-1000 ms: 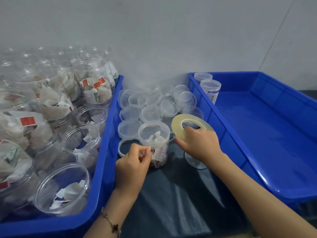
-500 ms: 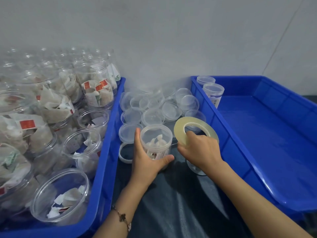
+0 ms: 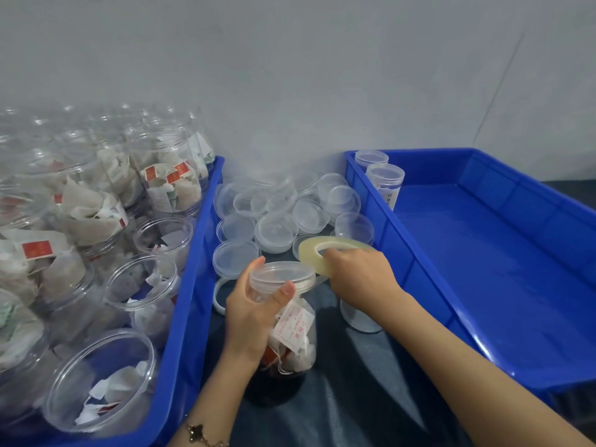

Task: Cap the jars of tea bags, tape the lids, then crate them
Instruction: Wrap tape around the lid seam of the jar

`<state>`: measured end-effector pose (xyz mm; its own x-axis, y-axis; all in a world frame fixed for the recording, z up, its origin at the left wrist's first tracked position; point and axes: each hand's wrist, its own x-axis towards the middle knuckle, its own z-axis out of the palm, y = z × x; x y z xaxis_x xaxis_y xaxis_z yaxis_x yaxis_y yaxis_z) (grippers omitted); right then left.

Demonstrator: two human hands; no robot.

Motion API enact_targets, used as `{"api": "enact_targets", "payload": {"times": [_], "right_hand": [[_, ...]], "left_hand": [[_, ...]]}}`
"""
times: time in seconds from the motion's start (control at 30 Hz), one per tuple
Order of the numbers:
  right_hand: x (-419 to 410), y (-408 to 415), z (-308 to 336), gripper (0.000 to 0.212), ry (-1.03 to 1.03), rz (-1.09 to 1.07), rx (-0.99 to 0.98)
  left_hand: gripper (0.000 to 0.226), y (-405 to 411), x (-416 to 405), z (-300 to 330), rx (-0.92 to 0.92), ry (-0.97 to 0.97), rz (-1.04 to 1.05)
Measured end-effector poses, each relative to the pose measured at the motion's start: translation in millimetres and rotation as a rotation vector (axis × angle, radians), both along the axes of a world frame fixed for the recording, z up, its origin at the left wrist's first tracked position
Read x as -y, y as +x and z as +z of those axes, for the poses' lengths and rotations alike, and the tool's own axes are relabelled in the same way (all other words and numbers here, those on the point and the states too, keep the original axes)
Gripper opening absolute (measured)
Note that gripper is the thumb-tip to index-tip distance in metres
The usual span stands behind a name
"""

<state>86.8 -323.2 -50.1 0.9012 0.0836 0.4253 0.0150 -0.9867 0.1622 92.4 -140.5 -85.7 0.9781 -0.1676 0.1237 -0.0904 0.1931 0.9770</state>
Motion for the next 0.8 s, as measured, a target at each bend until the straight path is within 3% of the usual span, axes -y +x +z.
{"api": "enact_targets", "payload": {"times": [0.13, 0.3, 0.47, 0.6, 0.8], "right_hand": [[-4, 2, 1, 0.028, 0.137, -0.044, -0.166], [-12, 1, 2, 0.025, 0.150, -0.002, -0.175], [-27, -6, -1, 0.012, 0.195, -0.058, -0.140], [-28, -10, -1, 0.011, 0.244, -0.085, -0.121], [-30, -20, 3, 0.009, 0.200, -0.150, -0.113]], "left_hand": [[0.072, -1, -1, 4, -0.035, -0.039, -0.060], [0.104, -4, -3, 6, -0.055, -0.056, -0.184], [0.111, -4, -12, 14, -0.018, -0.018, -0.290], [0.122, -9, -11, 22, 0.075, 0.094, -0.194], [0.099, -16, -7, 19, 0.075, 0.039, 0.050]]}}
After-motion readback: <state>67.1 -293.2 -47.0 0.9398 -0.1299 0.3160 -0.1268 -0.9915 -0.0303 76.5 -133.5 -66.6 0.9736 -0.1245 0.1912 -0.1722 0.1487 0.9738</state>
